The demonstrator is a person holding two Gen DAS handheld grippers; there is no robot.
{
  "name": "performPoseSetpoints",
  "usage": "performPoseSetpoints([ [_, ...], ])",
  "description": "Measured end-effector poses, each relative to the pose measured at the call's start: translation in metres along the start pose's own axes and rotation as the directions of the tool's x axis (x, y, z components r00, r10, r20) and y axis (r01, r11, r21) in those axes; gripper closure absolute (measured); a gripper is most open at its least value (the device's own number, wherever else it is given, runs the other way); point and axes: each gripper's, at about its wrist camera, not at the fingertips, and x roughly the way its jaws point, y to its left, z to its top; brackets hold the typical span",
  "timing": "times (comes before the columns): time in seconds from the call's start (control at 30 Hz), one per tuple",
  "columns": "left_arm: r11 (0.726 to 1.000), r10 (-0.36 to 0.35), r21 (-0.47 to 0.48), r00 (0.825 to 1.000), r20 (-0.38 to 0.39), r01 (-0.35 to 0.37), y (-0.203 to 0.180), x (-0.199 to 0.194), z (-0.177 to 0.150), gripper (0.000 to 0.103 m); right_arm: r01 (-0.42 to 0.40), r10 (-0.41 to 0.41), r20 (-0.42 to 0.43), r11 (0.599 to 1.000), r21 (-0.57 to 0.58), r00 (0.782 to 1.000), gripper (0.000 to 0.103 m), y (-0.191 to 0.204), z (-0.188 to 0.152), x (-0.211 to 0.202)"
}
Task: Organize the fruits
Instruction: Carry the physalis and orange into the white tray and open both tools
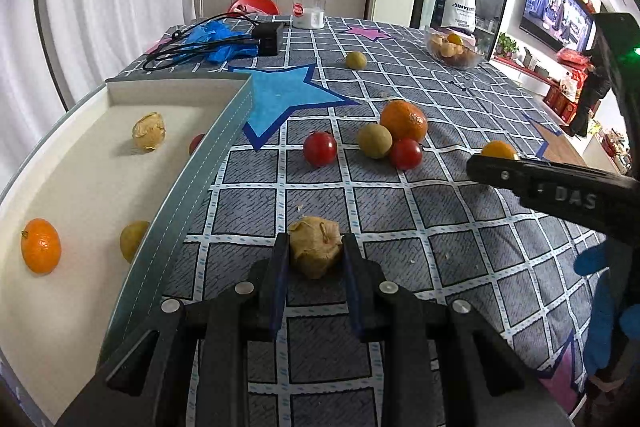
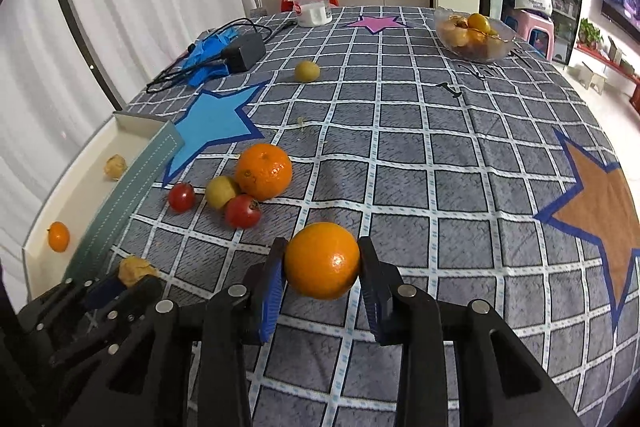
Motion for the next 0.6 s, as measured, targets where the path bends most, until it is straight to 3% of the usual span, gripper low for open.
performPoseSetpoints([
  [0.33,0.998,-0.040,-0.042,0.997,0.069,0.043,0.015,-0.031,0.007,0.076,-0.045,0.045,0.020,0.999,-0.014,0.999,0.067,0.016,0.004,-0.019],
  [0.6,0.995,0.034,-0.102,0.989,0.147,-0.019,0.067,-0.062,0.022,0.076,-0.106,0.108,0.020,0.990,-0.089,0.994,0.067,0.065,0.018,-0.020],
])
